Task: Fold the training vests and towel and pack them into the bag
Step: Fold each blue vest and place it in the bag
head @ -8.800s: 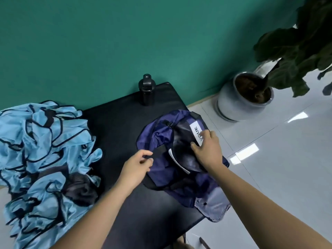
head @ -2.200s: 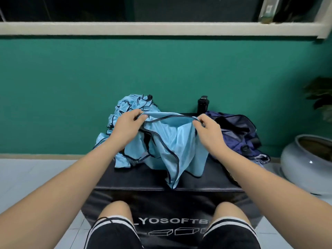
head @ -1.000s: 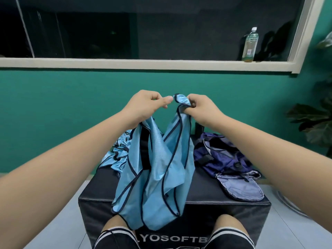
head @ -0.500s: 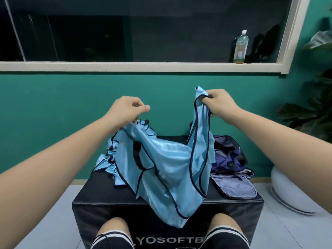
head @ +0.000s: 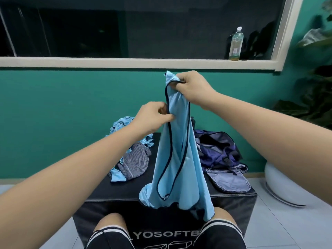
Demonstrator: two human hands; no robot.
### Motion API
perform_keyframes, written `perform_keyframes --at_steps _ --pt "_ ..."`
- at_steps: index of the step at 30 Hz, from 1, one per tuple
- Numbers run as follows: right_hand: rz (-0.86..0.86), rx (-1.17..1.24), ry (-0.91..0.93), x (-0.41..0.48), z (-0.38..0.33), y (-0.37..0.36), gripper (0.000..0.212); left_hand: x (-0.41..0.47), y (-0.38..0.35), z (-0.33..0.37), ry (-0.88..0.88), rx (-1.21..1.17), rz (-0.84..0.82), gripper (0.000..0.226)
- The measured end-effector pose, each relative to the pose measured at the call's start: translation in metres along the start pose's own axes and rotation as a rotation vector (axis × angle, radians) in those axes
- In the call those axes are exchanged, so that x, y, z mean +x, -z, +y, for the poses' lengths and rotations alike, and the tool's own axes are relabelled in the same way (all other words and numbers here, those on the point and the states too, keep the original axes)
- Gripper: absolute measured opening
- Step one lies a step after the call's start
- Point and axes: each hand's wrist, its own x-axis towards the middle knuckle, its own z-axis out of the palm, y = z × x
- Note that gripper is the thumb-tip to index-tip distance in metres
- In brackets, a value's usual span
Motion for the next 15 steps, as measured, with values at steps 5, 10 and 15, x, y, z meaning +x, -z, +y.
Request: perform_keyframes --at_steps 5,10,15 --pt "-0.037 -0.040 -0.024 -0.002 0.011 0.015 0.026 0.008 0.025 -0.017 -0.014 0.130 0.169 0.018" --pt "-0.065 -0.119 -0.114 -0.004 0.021 0.029 0.011 0.014 0.047 -0.049 0.014 0.297 0.204 0.016" --pt "-0.119 -0.236 -0.223 -0.006 0.023 0.040 0.037 0.012 0.061 -0.078 0.100 0.398 0.134 0.024"
